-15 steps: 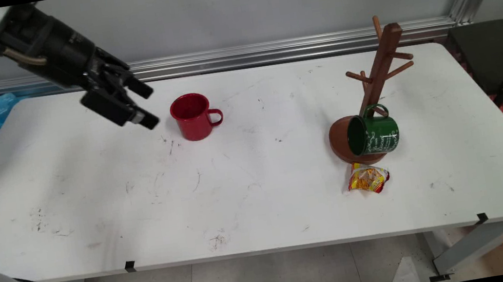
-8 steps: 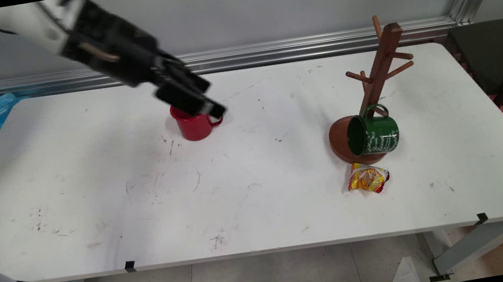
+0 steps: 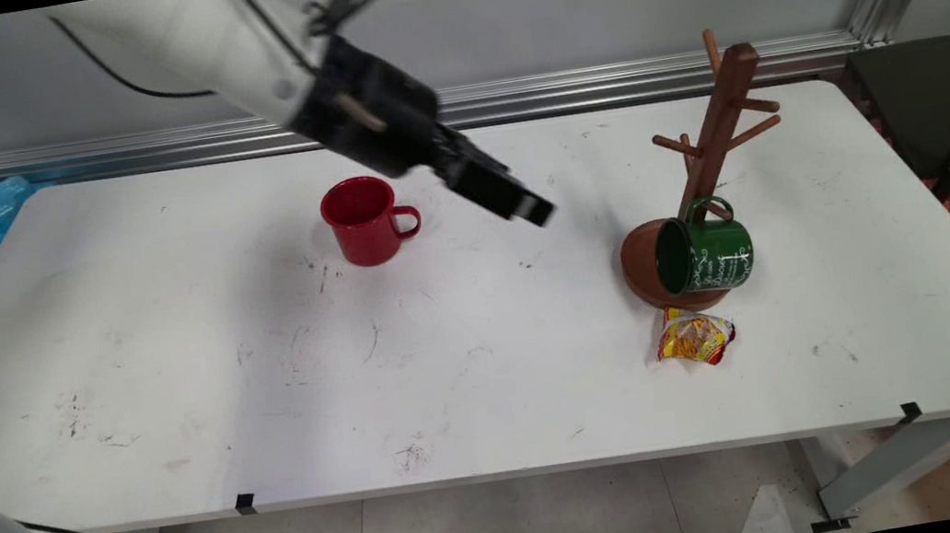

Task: Pick up the green mug from the rack, then place the picked object on the table

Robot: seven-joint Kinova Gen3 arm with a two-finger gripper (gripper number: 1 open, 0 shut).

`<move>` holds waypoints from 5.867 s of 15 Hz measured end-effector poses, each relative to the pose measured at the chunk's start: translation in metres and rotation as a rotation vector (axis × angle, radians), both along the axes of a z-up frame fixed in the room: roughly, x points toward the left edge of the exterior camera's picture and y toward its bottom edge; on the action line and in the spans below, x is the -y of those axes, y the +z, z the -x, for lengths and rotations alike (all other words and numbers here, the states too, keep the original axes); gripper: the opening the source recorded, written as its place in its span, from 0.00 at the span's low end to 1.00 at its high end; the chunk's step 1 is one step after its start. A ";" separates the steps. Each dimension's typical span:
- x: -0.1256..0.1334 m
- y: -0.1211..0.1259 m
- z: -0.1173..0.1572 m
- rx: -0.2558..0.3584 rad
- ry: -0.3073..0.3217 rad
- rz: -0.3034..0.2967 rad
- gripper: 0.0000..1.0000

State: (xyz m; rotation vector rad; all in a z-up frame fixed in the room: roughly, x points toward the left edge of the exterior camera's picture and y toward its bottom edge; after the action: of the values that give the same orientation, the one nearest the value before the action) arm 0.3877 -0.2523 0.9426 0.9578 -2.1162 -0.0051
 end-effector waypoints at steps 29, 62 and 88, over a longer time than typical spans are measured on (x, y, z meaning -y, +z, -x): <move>0.078 -0.170 0.128 -0.216 0.133 -0.159 1.00; 0.067 -0.203 0.145 -0.348 0.209 -0.133 0.00; 0.008 -0.143 0.126 -0.324 0.081 -0.144 0.00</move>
State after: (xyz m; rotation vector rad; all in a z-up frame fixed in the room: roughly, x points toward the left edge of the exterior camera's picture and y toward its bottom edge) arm 0.2621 -0.2604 0.7991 1.0493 -1.7960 -0.2584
